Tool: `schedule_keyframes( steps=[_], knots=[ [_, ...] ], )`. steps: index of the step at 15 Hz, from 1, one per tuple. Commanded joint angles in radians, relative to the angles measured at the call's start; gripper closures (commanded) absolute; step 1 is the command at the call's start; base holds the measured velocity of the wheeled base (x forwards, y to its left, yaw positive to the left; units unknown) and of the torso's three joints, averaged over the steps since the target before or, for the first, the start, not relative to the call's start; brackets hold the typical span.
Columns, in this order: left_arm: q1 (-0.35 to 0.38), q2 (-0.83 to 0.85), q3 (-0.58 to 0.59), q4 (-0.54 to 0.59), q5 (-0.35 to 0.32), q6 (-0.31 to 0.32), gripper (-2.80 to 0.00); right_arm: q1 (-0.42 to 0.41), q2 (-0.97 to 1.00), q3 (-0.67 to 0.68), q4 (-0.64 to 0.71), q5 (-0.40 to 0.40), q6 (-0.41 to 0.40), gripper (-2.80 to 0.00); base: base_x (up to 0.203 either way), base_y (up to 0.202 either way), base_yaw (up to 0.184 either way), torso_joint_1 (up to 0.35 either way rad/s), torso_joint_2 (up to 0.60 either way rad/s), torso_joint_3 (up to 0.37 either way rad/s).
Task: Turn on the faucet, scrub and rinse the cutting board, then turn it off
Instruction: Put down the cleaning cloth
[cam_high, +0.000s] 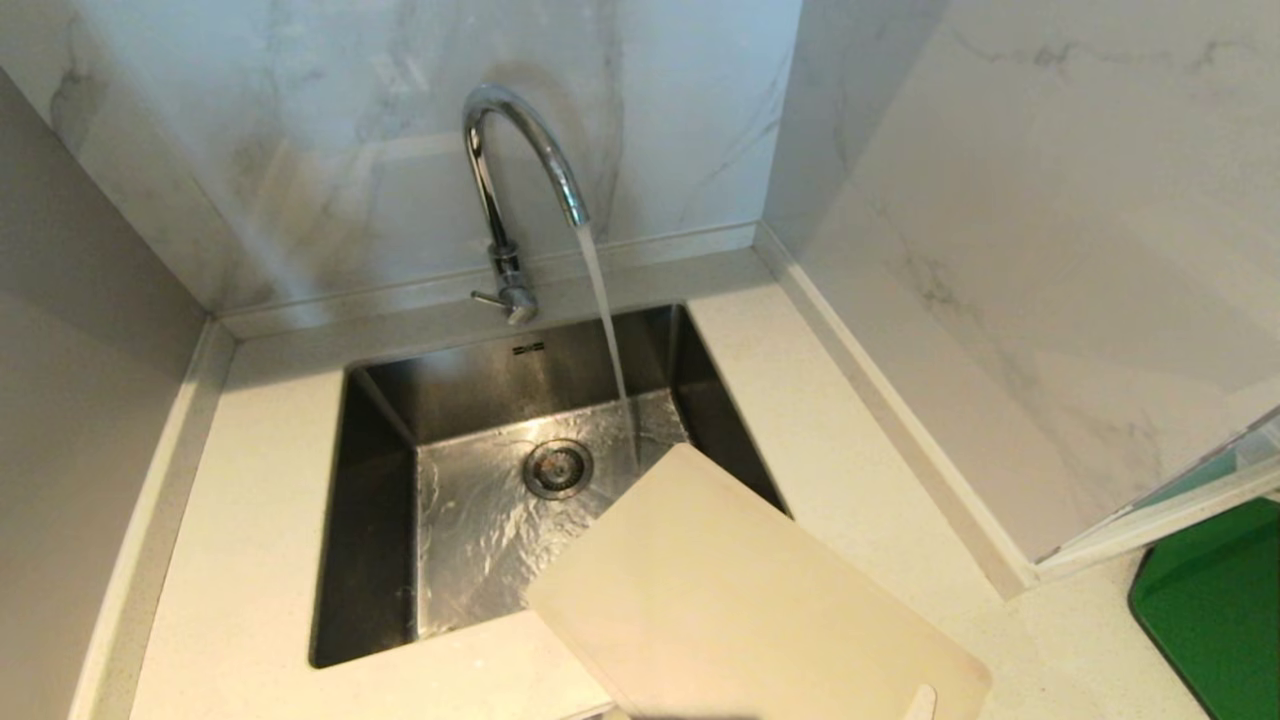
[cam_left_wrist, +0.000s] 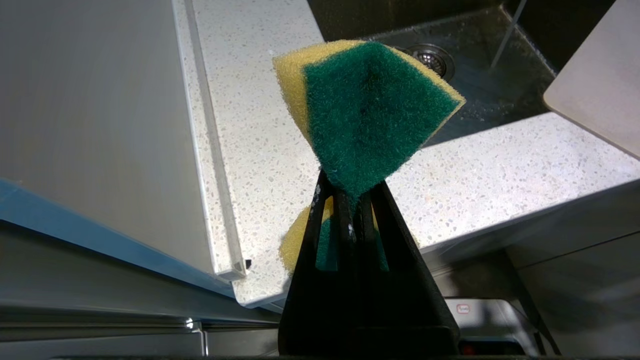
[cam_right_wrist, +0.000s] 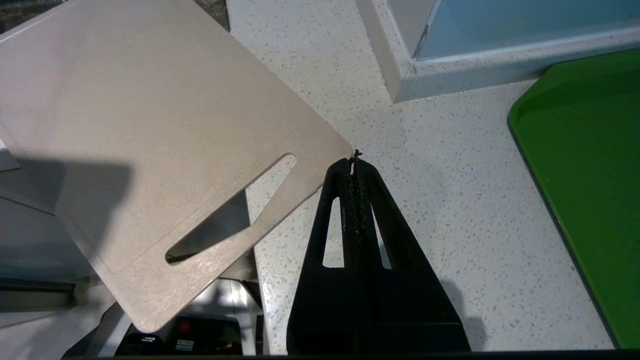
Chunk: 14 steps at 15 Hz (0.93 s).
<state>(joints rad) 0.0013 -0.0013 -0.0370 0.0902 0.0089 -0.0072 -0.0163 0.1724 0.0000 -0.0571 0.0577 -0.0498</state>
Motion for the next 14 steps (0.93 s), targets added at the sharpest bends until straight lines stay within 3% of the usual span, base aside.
schedule_keyframes(
  steps=[1, 6, 10, 14],
  knots=[
    [0.000, 0.001, 0.000, 0.000, 0.000, 0.000, 0.00, 0.009, -0.129, 0.001, 0.034, -0.011, -0.007, 0.00, 0.000, 0.000, 0.000, 0.000, 0.00, 0.000],
    [0.000, 0.001, 0.000, 0.000, 0.000, 0.000, 0.00, 0.010, -0.172, 0.002, 0.066, -0.029, -0.030, 0.00, 0.000, 0.000, 0.000, 0.000, 0.00, 0.000],
    [0.000, 0.001, 0.000, 0.000, 0.000, 0.000, 0.00, 0.010, -0.172, 0.002, 0.060, -0.050, 0.047, 0.00, 0.000, 0.000, 0.000, 0.000, 0.00, 0.000],
    [0.000, 0.001, 0.000, 0.000, 0.000, 0.000, 0.00, 0.010, -0.172, 0.002, 0.060, -0.050, 0.048, 0.00, 0.000, 0.000, 0.000, 0.000, 0.00, 0.000]
  ],
)
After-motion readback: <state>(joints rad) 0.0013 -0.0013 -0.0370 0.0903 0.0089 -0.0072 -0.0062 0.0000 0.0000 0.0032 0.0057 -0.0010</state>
